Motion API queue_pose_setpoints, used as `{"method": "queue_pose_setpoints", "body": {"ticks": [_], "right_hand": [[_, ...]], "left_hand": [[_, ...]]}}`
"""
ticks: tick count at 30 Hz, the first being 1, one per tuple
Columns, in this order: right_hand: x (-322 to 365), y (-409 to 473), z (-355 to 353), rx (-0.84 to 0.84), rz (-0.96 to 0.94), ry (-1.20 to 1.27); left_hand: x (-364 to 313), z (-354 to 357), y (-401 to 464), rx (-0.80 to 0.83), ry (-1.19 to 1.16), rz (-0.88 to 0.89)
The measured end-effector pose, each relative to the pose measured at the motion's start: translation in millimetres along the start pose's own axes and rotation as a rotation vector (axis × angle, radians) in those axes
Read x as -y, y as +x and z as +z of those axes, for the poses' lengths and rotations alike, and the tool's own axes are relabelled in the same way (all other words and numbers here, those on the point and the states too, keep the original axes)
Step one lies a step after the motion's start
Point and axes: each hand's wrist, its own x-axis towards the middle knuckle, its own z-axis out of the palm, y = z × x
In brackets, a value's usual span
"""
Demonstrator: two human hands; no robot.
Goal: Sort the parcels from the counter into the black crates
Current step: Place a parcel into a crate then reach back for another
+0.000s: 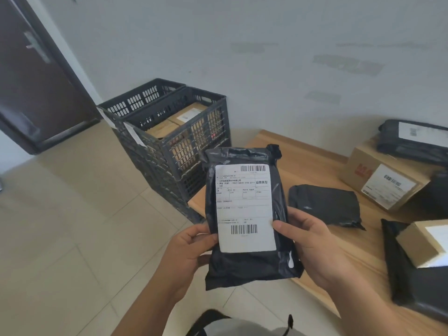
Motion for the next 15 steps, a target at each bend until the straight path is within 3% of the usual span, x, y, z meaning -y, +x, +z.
{"method": "queue_pose_setpoints", "body": {"ticks": [7,15], "right_hand": [[-10,5,38,-0.107,-0.005,-0.029],[-39,22,116,-0.087,0.099,-0.088]], "left_hand": [[-9,-27,20,-0.032,0.181,0.059],[-10,-112,26,-0.089,0.083,0.001]]}}
